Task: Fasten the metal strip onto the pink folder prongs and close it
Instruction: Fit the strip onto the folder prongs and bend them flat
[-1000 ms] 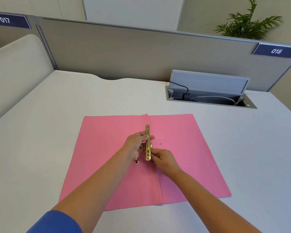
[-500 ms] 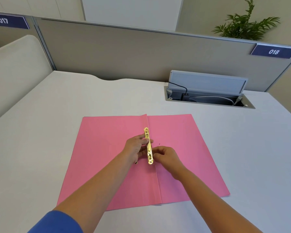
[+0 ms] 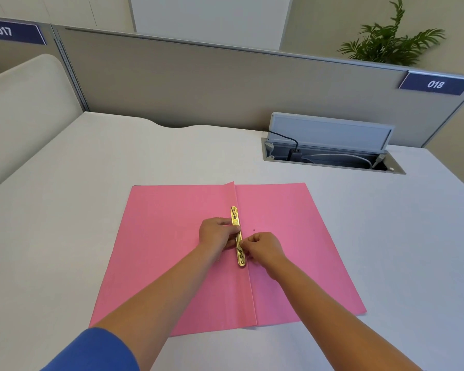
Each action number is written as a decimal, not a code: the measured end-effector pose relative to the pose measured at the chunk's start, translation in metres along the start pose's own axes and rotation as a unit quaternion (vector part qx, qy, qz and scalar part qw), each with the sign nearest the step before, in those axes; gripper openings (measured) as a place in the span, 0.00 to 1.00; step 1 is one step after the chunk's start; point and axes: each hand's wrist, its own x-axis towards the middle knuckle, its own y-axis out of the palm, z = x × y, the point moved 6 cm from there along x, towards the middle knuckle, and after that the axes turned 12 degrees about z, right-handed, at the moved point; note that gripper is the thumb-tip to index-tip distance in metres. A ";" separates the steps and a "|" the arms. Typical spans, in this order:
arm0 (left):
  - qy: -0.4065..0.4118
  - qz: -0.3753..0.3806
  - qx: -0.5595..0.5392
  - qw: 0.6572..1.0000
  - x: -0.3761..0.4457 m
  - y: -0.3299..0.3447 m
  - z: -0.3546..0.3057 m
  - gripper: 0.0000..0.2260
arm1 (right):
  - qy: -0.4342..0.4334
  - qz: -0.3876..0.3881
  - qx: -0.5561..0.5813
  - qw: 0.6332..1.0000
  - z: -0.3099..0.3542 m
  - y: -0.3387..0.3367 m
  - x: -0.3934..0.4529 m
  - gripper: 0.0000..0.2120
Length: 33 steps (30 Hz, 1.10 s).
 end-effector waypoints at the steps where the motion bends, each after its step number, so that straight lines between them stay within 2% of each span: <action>1: 0.011 -0.008 0.022 1.000 0.000 -0.001 -0.001 0.14 | 0.002 0.001 -0.001 1.000 0.000 0.000 0.000 0.06; 4: 0.064 -0.046 0.148 0.986 -0.001 -0.004 -0.008 0.19 | 0.000 0.003 -0.005 1.000 0.002 0.000 0.000 0.04; 7: 0.135 -0.057 0.304 0.941 -0.007 -0.002 -0.012 0.17 | 0.005 0.007 -0.008 1.000 0.002 -0.001 0.000 0.07; 10: 0.175 -0.024 0.408 0.896 -0.012 0.005 -0.006 0.15 | 0.015 -0.002 -0.011 1.000 0.001 -0.002 0.001 0.15; 12: 0.193 0.010 0.458 0.868 -0.015 0.010 0.000 0.15 | 0.020 -0.003 -0.022 1.000 0.001 -0.002 0.002 0.15; 16: 0.238 0.047 0.532 0.811 -0.019 0.018 0.006 0.18 | 0.030 -0.001 -0.036 0.999 0.000 -0.003 0.001 0.10; 19: 0.223 0.061 0.579 0.782 -0.015 0.020 0.015 0.21 | 0.034 -0.010 -0.045 0.998 -0.002 -0.006 0.001 0.08; 30: 0.197 0.075 0.647 0.733 -0.008 0.019 0.032 0.22 | 0.037 -0.028 -0.096 0.994 -0.008 -0.015 0.002 0.09; 33: 0.191 0.072 0.650 0.732 -0.008 0.019 0.032 0.22 | 0.036 -0.019 -0.107 0.993 -0.005 -0.016 0.005 0.10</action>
